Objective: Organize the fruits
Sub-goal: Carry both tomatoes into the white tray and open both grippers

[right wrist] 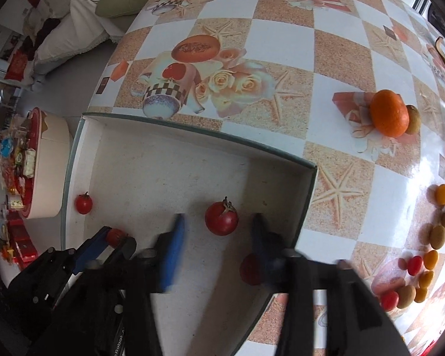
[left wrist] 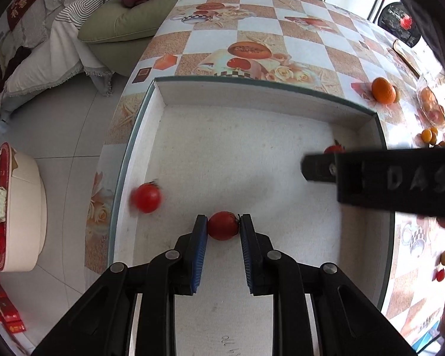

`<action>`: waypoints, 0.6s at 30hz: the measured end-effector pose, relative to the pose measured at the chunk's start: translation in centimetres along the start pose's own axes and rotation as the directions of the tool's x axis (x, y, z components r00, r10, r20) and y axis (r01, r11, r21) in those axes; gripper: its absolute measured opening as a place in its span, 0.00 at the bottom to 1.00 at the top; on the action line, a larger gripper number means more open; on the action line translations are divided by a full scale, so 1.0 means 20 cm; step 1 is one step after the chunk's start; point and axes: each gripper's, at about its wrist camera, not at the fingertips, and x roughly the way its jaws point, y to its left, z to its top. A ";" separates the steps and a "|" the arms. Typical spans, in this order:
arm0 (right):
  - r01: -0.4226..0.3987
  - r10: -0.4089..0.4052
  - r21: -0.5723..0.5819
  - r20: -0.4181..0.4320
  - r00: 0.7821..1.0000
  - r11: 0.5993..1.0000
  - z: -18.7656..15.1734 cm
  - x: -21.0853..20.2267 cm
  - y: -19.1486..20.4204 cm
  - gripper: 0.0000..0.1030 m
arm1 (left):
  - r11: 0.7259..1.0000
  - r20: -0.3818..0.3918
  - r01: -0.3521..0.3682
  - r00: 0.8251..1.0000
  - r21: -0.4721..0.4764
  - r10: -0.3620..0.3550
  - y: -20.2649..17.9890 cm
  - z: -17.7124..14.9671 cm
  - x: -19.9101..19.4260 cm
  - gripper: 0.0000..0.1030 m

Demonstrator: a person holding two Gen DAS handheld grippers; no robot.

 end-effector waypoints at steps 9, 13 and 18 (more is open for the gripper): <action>-0.036 0.033 0.047 0.080 0.996 0.998 -0.01 -0.16 -0.03 0.81 | 0.999 -0.021 0.037 0.999 -0.006 -0.037 0.02 -0.05 -0.01 0.23; -0.047 0.040 0.069 0.100 0.994 0.996 -0.05 -0.23 -0.06 0.82 | 0.996 0.010 0.083 0.996 -0.031 -0.083 0.03 -0.07 -0.04 0.83; -0.049 0.037 0.094 0.125 0.991 0.994 -0.13 -0.32 -0.15 0.82 | 0.998 0.042 0.055 0.998 -0.015 -0.054 0.00 -0.07 -0.09 0.83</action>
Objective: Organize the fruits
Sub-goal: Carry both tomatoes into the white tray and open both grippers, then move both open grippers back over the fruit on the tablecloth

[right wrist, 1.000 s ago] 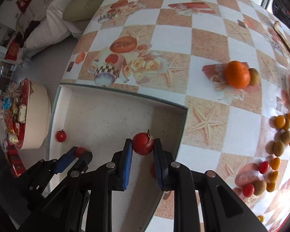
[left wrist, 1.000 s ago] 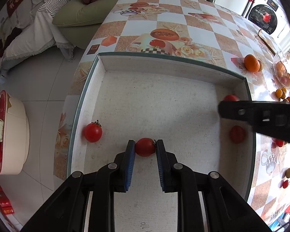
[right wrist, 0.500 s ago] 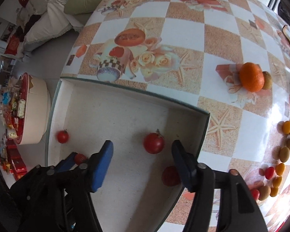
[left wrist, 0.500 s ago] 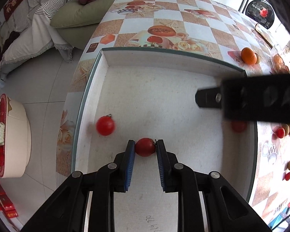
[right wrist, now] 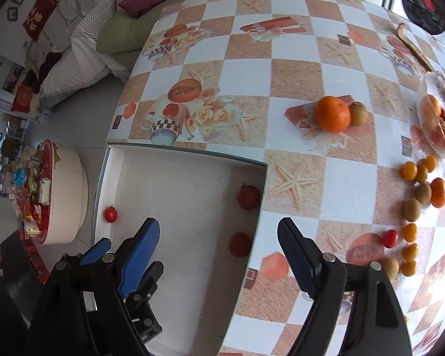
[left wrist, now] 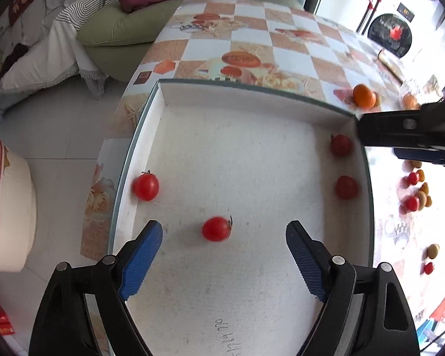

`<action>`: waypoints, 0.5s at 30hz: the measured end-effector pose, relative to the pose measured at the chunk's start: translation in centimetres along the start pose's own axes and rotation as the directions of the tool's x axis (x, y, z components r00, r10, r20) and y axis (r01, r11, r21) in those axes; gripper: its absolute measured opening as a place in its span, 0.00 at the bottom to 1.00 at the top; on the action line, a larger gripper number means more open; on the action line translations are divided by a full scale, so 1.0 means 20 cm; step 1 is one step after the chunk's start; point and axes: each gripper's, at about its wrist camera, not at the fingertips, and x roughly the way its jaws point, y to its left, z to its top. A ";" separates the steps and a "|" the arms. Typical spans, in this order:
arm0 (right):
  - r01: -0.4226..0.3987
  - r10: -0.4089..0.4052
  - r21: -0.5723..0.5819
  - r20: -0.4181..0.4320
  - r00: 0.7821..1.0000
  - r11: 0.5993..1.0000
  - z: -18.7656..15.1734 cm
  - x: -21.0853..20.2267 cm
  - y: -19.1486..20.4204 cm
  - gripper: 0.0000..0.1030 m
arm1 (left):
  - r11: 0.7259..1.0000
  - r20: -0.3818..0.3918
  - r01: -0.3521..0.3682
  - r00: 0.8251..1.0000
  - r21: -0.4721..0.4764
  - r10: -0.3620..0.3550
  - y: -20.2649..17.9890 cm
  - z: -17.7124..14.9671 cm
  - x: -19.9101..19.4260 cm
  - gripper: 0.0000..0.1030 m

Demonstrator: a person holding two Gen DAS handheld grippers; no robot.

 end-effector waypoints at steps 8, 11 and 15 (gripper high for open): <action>0.032 -0.031 0.042 -0.005 0.999 0.999 -0.14 -0.11 -0.14 0.85 | 0.999 -0.055 -0.008 0.998 0.035 0.009 -0.06 -0.03 -0.02 0.83; 0.045 -0.044 0.062 -0.011 0.999 0.997 -0.21 -0.14 -0.21 0.85 | 0.998 -0.075 -0.003 0.997 0.056 0.007 -0.11 -0.04 -0.03 0.83; 0.071 -0.071 0.114 -0.011 0.997 0.991 -0.31 -0.20 -0.34 0.85 | 0.996 -0.058 0.014 0.998 0.088 -0.009 -0.21 -0.06 -0.11 0.83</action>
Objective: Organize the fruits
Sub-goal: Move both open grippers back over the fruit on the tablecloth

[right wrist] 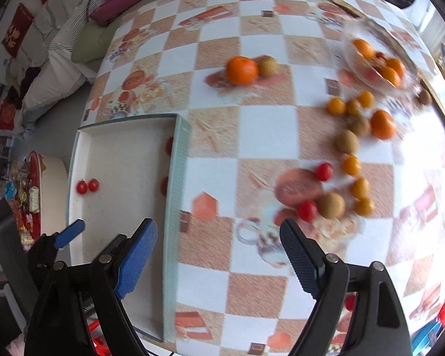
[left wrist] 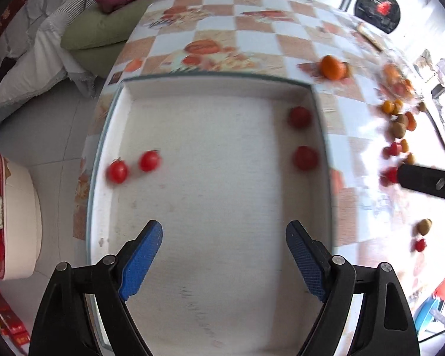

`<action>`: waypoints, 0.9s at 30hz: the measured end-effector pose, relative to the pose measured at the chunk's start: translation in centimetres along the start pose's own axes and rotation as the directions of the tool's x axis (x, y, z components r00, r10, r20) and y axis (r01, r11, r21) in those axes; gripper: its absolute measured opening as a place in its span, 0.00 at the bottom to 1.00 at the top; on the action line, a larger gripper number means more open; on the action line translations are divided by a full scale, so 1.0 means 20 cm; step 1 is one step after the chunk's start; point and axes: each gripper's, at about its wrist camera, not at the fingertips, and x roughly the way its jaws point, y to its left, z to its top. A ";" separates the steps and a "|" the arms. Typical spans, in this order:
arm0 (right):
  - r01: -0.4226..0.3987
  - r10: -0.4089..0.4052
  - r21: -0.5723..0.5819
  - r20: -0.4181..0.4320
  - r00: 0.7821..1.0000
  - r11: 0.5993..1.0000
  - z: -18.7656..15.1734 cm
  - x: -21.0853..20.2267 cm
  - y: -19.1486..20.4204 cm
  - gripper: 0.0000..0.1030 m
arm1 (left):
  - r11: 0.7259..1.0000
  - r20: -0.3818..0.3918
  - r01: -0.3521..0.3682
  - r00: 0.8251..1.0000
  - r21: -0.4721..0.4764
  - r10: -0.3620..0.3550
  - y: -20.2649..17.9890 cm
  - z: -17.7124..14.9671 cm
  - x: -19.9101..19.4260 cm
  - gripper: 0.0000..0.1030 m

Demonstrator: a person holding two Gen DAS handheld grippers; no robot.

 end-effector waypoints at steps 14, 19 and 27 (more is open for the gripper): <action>0.122 -0.119 0.226 -0.029 0.992 0.966 -0.38 -0.14 -0.67 0.85 | 0.965 0.046 0.046 0.997 0.256 -0.059 -0.59 0.09 -0.11 0.83; 0.152 -0.144 0.279 -0.051 0.988 0.948 -0.48 -0.14 -0.86 0.85 | 0.951 0.020 0.043 0.998 0.305 -0.051 -0.77 0.08 -0.03 0.83; 0.198 -0.191 0.199 -0.055 0.980 0.960 -0.56 -0.11 -1.01 0.82 | 0.939 -0.001 0.035 0.999 0.342 -0.037 -0.92 0.10 0.13 0.83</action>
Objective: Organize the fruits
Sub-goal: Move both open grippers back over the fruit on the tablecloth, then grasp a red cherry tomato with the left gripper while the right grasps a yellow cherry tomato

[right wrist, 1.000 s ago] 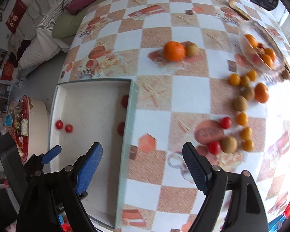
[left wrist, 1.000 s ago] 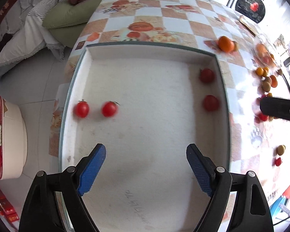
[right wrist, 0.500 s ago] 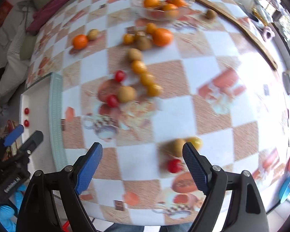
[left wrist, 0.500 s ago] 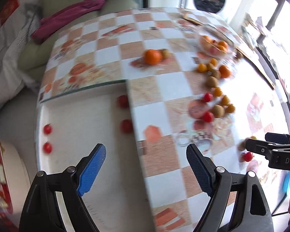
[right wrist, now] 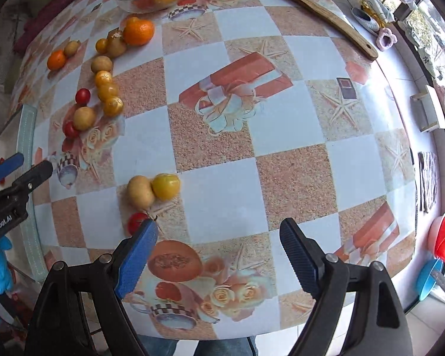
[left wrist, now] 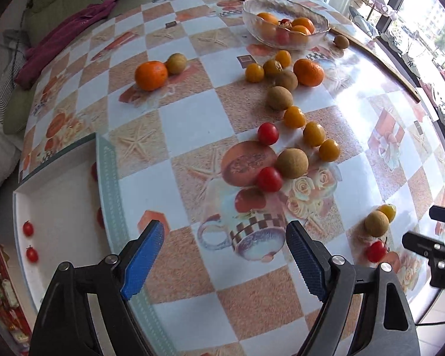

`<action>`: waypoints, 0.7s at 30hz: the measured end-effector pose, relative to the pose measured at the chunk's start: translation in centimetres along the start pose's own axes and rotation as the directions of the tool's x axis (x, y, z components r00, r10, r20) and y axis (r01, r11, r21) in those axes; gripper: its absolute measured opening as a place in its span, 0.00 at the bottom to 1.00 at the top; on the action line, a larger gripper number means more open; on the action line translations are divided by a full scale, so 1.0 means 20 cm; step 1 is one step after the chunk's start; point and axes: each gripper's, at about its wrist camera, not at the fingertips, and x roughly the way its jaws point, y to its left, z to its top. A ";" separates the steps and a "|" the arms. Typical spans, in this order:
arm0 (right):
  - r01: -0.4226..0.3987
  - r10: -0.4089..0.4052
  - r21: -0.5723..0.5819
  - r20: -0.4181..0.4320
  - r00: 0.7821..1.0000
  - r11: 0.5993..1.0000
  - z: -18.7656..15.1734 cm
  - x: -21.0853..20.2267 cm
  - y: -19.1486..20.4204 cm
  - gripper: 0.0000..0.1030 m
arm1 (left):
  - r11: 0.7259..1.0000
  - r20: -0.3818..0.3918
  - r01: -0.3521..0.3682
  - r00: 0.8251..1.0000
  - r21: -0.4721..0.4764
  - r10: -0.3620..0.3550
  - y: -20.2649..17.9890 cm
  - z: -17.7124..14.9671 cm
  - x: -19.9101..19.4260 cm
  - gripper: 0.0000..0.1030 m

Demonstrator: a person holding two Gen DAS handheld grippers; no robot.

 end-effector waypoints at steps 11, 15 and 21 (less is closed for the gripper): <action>-0.045 0.055 -0.212 0.039 0.998 0.976 0.04 0.09 0.11 0.59 | 1.000 0.001 -0.016 1.000 0.000 0.016 -0.09 0.09 0.14 0.82; -0.046 0.062 -0.256 0.056 0.996 0.965 0.09 0.11 0.16 0.57 | 1.000 0.010 -0.010 1.000 -0.001 0.010 -0.11 0.12 0.15 0.78; -0.032 0.055 -0.310 0.064 0.996 0.950 0.13 0.10 0.27 0.28 | 1.000 0.014 0.031 0.999 0.008 -0.031 -0.13 0.15 0.15 0.56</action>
